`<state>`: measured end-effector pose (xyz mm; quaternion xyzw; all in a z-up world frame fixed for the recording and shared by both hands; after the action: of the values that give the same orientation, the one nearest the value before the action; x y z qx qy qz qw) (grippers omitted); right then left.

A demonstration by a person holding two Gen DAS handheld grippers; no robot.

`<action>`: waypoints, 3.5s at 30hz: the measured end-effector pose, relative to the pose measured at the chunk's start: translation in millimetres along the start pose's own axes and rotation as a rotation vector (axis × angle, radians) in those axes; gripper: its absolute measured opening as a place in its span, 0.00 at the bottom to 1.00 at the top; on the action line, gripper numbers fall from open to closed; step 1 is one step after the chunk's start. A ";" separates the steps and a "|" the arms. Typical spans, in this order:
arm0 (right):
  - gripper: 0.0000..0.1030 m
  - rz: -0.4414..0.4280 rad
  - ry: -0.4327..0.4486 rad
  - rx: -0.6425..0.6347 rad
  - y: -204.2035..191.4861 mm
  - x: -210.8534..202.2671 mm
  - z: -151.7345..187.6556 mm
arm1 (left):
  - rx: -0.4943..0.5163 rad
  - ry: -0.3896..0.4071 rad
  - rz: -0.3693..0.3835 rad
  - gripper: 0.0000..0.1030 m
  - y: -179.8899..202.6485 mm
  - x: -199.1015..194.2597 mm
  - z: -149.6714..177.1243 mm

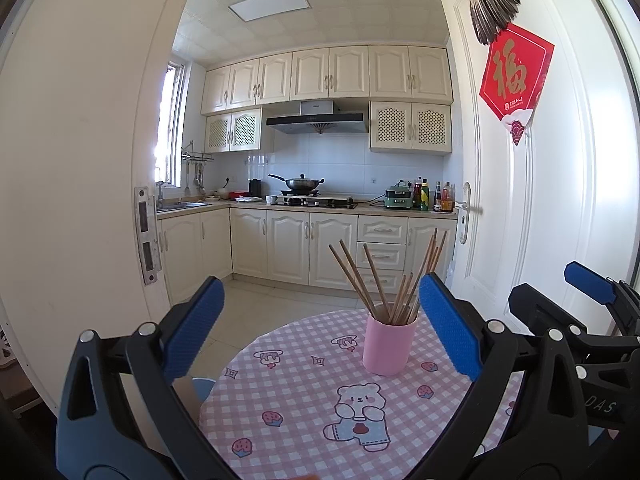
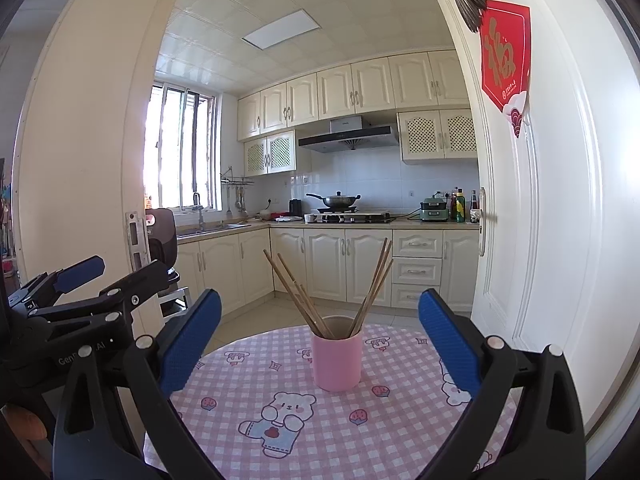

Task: Organize utensils

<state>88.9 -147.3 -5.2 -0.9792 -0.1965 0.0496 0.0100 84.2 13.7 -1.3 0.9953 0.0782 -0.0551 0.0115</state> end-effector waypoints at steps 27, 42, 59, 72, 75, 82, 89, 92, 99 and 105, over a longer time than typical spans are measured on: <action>0.92 0.001 0.000 0.001 -1.4 -0.3 0.5 | 0.012 0.013 -0.002 0.93 -5.5 -2.6 -0.9; 0.92 0.001 0.002 0.003 -0.6 1.1 0.3 | 0.016 0.015 -0.002 0.93 -5.0 -2.8 -2.2; 0.92 0.004 -0.001 0.009 -1.9 -0.2 3.3 | 0.021 0.010 -0.001 0.93 -6.1 -1.5 -2.0; 0.92 0.007 -0.004 0.014 -1.8 -0.1 3.4 | 0.023 0.011 -0.002 0.93 -6.2 -0.7 -1.3; 0.92 0.006 -0.006 0.015 -1.9 0.2 3.8 | 0.023 0.010 -0.002 0.93 -6.8 0.2 -0.7; 0.92 0.007 -0.007 0.015 -3.1 -1.0 4.3 | 0.025 0.011 -0.005 0.93 -6.7 -0.2 0.2; 0.92 0.007 -0.008 0.016 -3.0 -1.0 4.7 | 0.026 0.011 -0.005 0.93 -6.7 -0.3 0.2; 0.92 0.007 -0.008 0.017 -3.2 -1.1 4.9 | 0.024 0.010 -0.004 0.93 -7.4 -0.1 0.3; 0.92 0.007 -0.007 0.017 -3.3 -1.3 5.0 | 0.026 0.008 -0.005 0.93 -6.7 0.1 0.9; 0.92 0.008 -0.009 0.016 -3.1 -0.6 5.2 | 0.026 0.005 -0.006 0.93 -7.8 0.8 3.0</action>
<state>86.6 -144.7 -10.2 -0.9796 -0.1922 0.0558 0.0166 83.4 21.4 -4.5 0.9953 0.0805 -0.0535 -0.0017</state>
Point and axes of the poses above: each gripper's, at about its wrist camera, not at the fingertips, and x roughly the way its jaws point, y to its right, z to its underside, the point moved 6 cm from there along x, roughly the way its jaws point, and after that the axes turned 7 degrees about -z, right-handed, at the moved point
